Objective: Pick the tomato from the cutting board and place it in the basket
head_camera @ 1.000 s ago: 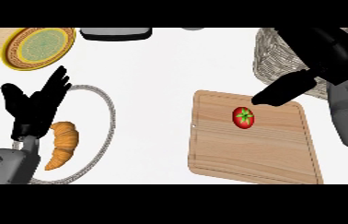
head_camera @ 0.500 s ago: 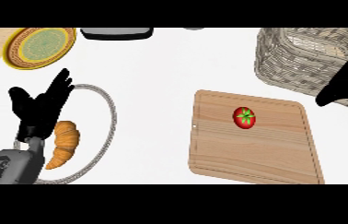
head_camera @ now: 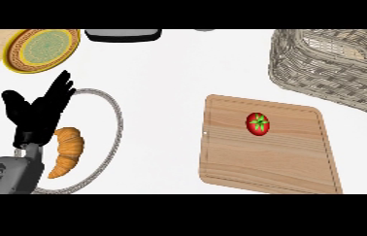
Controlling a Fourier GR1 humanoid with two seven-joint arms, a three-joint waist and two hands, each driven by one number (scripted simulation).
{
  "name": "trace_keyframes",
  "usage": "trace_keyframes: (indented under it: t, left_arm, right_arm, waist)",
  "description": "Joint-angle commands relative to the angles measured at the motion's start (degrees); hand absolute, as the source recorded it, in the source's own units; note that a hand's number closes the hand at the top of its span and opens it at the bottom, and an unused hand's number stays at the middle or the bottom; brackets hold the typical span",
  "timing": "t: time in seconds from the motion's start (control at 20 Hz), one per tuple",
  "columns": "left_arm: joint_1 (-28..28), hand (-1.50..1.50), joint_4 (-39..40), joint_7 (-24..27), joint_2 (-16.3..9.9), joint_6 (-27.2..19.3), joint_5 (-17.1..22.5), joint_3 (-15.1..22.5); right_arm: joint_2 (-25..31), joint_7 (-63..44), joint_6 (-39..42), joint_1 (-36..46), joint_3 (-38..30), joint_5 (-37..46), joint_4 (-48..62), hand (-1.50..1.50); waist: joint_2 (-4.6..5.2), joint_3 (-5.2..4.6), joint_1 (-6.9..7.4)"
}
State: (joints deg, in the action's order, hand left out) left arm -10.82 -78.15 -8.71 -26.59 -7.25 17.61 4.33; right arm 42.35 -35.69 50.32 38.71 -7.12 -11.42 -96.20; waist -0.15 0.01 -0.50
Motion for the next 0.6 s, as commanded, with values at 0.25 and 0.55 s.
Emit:
trace_keyframes:
  t: [0.25, 0.55]
  left_arm:
    - [-0.7, 0.00, -1.6, -3.5, 1.0, 0.4, -1.7, -1.6]
    - [0.1, 0.00, -3.0, -3.0, 2.1, 1.8, -2.4, -2.0]
  right_arm:
    - [-7.0, 18.7, -1.5, -17.7, -3.8, 14.6, -5.2, -1.50]
    - [-15.2, 28.8, -13.1, -22.8, 3.4, 29.5, -4.7, -1.50]
  waist:
    - [0.23, 0.08, 0.59]
    - [0.24, 0.08, 1.07]
